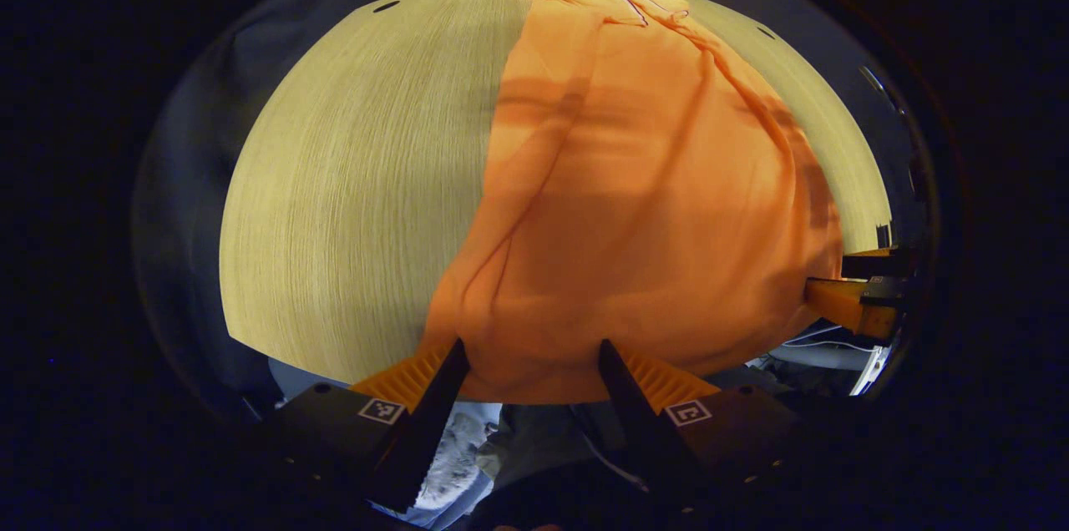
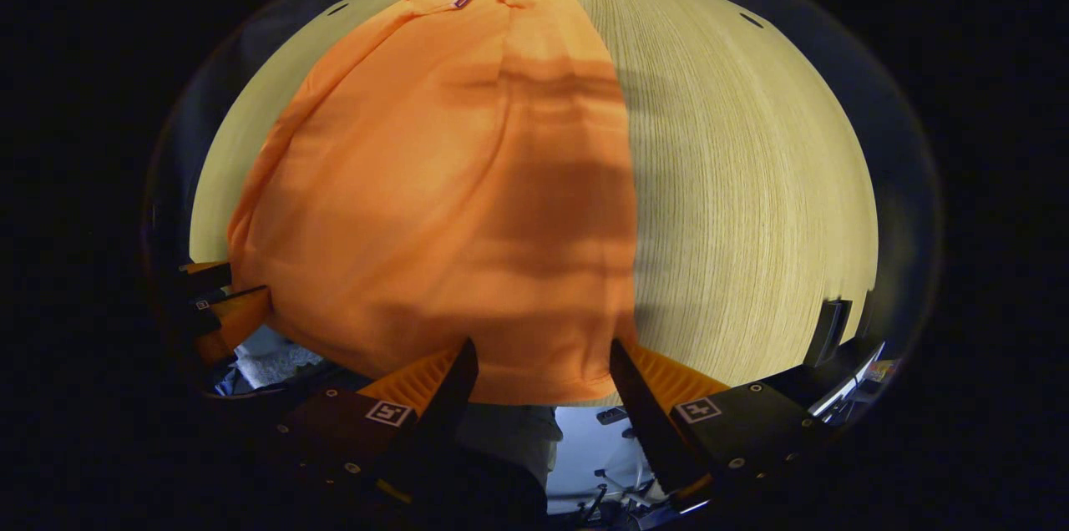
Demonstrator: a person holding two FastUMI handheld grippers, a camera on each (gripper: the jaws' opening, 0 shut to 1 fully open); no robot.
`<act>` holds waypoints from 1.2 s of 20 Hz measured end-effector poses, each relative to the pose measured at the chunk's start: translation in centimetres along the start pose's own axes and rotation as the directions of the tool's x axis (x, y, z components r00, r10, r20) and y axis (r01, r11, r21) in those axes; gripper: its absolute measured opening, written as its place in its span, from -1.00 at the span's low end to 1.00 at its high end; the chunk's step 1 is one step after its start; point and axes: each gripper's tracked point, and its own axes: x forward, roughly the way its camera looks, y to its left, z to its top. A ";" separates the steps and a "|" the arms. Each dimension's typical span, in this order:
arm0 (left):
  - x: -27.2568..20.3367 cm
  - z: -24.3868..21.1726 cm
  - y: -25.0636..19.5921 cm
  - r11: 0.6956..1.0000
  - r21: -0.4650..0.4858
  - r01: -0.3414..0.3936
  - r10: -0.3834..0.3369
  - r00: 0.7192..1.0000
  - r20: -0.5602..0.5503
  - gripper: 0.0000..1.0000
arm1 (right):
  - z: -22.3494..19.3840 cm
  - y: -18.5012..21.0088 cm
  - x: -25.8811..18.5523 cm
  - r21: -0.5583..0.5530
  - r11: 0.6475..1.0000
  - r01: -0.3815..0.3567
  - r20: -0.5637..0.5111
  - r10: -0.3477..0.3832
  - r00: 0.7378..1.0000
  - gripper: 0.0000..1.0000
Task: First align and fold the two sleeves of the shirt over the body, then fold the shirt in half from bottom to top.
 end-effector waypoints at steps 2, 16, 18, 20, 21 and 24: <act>0.2 0.0 -0.1 1.000 -0.008 -0.004 0.004 1.000 0.006 0.92 | 0.0 0.0 0.0 -0.004 1.000 0.000 0.014 0.000 1.000 0.87; 0.2 1.5 -0.2 0.991 -0.064 0.121 -0.111 0.985 0.130 -0.99 | 0.1 2.3 -0.3 0.050 0.982 -0.183 0.130 0.176 0.976 -0.99; -0.3 1.6 0.4 0.986 -0.091 0.141 -0.129 0.983 0.134 -0.98 | 0.1 2.3 -0.6 0.075 0.978 -0.195 0.128 0.184 0.975 -1.00; -1.2 2.4 0.5 0.987 -0.082 0.135 -0.120 0.980 0.160 -0.99 | 0.2 2.6 -1.3 0.112 0.970 -0.218 0.117 0.205 0.972 -1.00; -1.6 3.2 0.3 0.989 -0.066 0.133 -0.121 0.978 0.172 -0.99 | 0.6 2.8 -2.0 0.130 0.964 -0.231 0.122 0.216 0.969 -1.00; -3.7 6.1 -0.3 0.988 -0.028 0.151 -0.141 0.962 0.235 -0.99 | 3.3 2.1 -4.0 0.131 0.964 -0.233 0.187 0.207 0.960 -0.99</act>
